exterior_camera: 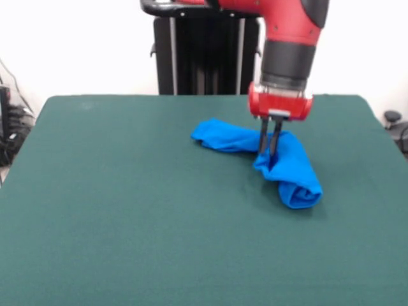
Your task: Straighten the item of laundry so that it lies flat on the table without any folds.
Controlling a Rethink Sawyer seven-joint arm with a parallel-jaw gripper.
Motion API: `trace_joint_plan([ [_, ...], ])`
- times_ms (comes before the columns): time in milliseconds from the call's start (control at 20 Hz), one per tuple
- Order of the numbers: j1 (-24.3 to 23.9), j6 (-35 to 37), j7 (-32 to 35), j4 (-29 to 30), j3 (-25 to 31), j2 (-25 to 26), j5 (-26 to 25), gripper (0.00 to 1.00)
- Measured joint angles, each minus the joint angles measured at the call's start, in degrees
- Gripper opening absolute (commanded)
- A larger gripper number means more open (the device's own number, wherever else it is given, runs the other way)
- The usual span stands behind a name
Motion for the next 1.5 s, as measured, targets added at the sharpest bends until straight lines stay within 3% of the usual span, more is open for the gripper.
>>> trace_joint_plan([
  [350,1.30,9.48,0.00,1.32,-4.87,-8.34,0.16,0.00],
  [600,-2.69,15.44,0.00,1.35,-6.60,-14.71,-0.32,0.00],
  [950,-13.22,18.36,0.00,1.39,-6.67,-20.82,-4.23,0.00],
  [1200,-25.06,18.66,0.00,1.39,-5.26,-25.23,-8.24,0.00],
  [1500,-34.56,23.08,0.00,1.68,-2.91,-31.00,-11.65,0.00],
])
